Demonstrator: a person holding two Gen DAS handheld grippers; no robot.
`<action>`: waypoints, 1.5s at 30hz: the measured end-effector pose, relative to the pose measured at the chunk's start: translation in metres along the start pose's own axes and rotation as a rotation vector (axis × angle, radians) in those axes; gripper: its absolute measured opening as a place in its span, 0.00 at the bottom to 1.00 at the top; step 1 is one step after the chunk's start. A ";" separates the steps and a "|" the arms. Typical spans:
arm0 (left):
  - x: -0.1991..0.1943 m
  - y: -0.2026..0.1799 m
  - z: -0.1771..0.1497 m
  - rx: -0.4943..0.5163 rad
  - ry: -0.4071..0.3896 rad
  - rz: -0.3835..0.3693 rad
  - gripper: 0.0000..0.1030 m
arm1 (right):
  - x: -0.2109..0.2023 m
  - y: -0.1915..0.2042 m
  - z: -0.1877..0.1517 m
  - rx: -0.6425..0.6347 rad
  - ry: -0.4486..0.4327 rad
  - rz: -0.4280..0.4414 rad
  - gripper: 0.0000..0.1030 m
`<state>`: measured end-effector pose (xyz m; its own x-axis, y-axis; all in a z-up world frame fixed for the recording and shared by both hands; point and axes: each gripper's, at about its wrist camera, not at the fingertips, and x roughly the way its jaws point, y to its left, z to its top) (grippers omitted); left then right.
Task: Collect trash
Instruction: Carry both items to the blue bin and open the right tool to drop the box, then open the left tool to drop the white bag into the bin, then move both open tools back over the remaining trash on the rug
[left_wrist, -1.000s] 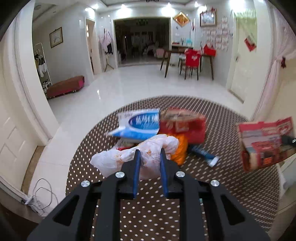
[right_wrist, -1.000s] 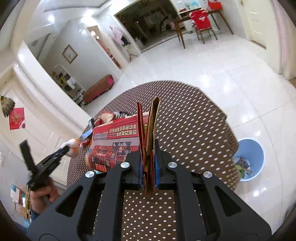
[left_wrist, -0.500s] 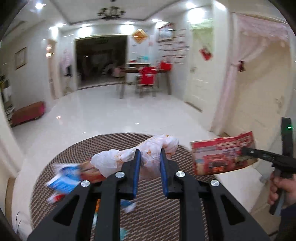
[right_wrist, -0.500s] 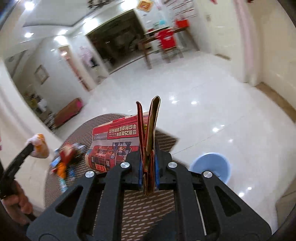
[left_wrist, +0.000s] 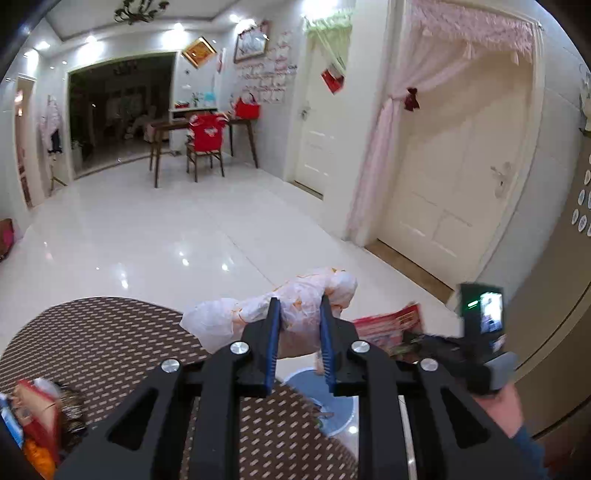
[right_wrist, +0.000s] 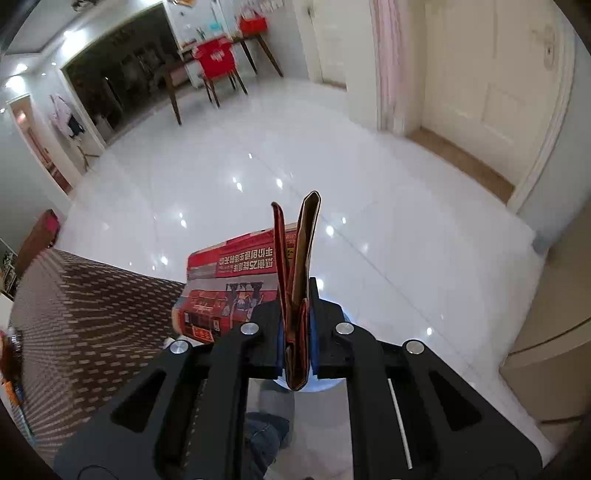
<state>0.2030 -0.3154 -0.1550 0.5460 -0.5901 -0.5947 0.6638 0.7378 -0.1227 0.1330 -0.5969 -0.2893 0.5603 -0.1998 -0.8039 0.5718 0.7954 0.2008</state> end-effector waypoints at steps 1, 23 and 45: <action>0.010 -0.004 0.001 0.002 0.011 -0.007 0.18 | 0.012 -0.002 -0.001 -0.001 0.017 -0.009 0.10; 0.218 -0.061 -0.011 0.036 0.401 -0.122 0.20 | 0.058 -0.088 0.012 0.278 0.013 0.111 0.70; 0.210 -0.047 -0.008 -0.023 0.422 -0.004 0.90 | -0.006 -0.077 0.018 0.279 -0.080 0.114 0.94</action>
<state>0.2825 -0.4720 -0.2803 0.2829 -0.4105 -0.8669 0.6513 0.7457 -0.1405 0.0968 -0.6671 -0.2899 0.6694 -0.1716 -0.7229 0.6387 0.6298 0.4420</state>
